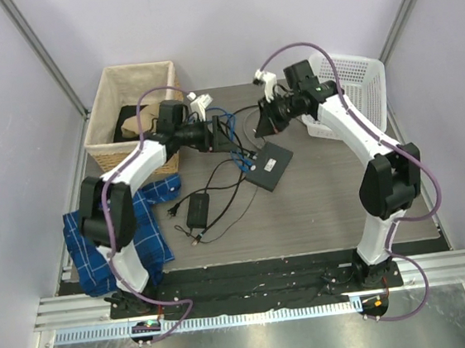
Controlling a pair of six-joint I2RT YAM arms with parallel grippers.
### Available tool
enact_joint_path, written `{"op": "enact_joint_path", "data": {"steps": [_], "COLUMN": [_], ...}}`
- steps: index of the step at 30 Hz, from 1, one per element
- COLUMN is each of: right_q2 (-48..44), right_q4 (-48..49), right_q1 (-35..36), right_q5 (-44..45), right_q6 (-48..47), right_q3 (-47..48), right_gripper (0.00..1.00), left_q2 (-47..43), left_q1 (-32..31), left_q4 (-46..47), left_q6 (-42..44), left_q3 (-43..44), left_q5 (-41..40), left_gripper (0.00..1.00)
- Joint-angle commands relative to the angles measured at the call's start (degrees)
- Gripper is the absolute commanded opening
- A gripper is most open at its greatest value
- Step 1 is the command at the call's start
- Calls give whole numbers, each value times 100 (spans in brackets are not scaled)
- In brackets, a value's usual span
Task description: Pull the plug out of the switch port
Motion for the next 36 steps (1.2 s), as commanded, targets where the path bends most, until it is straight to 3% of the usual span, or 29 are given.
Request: {"op": "enact_joint_path", "data": {"steps": [1,6,12,16,17,21,22,24,26,29,33,36], "right_q2": [864,1315,1333,1183,1157,1078,1034,972,858,683,507,471], "right_q4": [838,1296,1604,1850,1868,1903,1877,1842,1780,1684,1622,1421], "right_q1": [9,44,70,114,140,176,176,158,132,0,-290,-448], "right_q5": [-517,-491,-517,-508,-508,-482,-482,-482,-438,-342,-175,166], "right_q6": [2002,2690,3094,3270,3305,3253,3200,3008,2884,2664,2471,1936], "right_q3": [975,1636,1531,1294,1224,1127,1109,1048,925,749,634,590], "right_gripper": [2,1,1,1,1,1,4,17,36,51,63,65], "left_q2": [-439,-369,-88,88,149,194,159,-86,-280,-702,-1379,-1792], "left_q1": [-247,-344,-598,-677,-686,-695,-669,-625,-520,-300,165,499], "left_q4": [932,1871,1697,1705,1732,1601,1539,1268,986,-251,-2138,-3421], "left_q6": [-60,-700,-693,-816,-842,-922,-878,-615,-117,675,2421,3713], "left_q3": [-486,-557,-188,-91,-82,-12,5,-38,-65,-30,-143,-284], "left_q5": [259,39,-655,-699,-708,-735,-656,-594,-454,-304,-444,-933], "left_gripper": [73,77,77,74,72,35,16,0,0,0,0,0]}}
